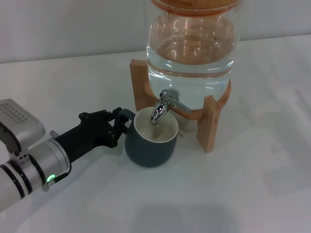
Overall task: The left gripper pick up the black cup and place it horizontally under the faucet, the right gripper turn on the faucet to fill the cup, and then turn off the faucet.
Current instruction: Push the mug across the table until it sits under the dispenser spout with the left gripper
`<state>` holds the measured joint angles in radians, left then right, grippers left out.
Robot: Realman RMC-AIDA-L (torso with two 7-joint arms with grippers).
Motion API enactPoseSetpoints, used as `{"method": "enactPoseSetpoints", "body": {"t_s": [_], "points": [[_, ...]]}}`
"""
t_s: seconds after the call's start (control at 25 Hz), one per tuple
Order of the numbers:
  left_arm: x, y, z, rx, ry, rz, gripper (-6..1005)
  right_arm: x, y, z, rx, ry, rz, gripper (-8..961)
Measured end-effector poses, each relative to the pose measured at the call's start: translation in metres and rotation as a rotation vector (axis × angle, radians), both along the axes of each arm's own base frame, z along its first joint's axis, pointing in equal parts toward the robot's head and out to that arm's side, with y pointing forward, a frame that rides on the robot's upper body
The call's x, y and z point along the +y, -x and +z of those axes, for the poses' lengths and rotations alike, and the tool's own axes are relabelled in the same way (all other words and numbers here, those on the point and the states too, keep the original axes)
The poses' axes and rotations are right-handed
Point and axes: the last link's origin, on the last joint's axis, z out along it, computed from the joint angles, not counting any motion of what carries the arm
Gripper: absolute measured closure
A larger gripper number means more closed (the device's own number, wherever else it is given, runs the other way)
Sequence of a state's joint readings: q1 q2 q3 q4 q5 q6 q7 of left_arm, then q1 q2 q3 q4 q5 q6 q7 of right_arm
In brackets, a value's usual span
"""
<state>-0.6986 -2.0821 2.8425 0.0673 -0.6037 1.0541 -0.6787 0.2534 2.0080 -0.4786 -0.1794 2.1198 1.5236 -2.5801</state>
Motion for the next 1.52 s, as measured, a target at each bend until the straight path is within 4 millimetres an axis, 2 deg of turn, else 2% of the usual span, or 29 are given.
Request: {"method": "enactPoseSetpoints", "body": {"t_s": [0.4,0.92,1.12,1.32,1.52], "points": [[0.001,-0.006,-0.010,0.029,0.024,0.003,838,0.002,0.001,-0.002,0.006,0.005,-0.003,142],[-0.005,0.004,-0.011,0.043,0.034,0.029,858,0.003,-0.001,-0.002,0.005,0.005,-0.011,142],[-0.006,0.006,-0.011,0.046,0.033,0.031,828,0.003,0.000,-0.002,0.005,0.007,-0.011,142],[-0.004,0.004,-0.011,0.049,0.033,0.028,718,0.003,-0.001,-0.002,0.005,0.007,-0.016,142],[-0.006,0.005,-0.010,0.049,0.031,0.020,676,0.005,-0.001,-0.003,0.005,0.010,-0.020,142]]}}
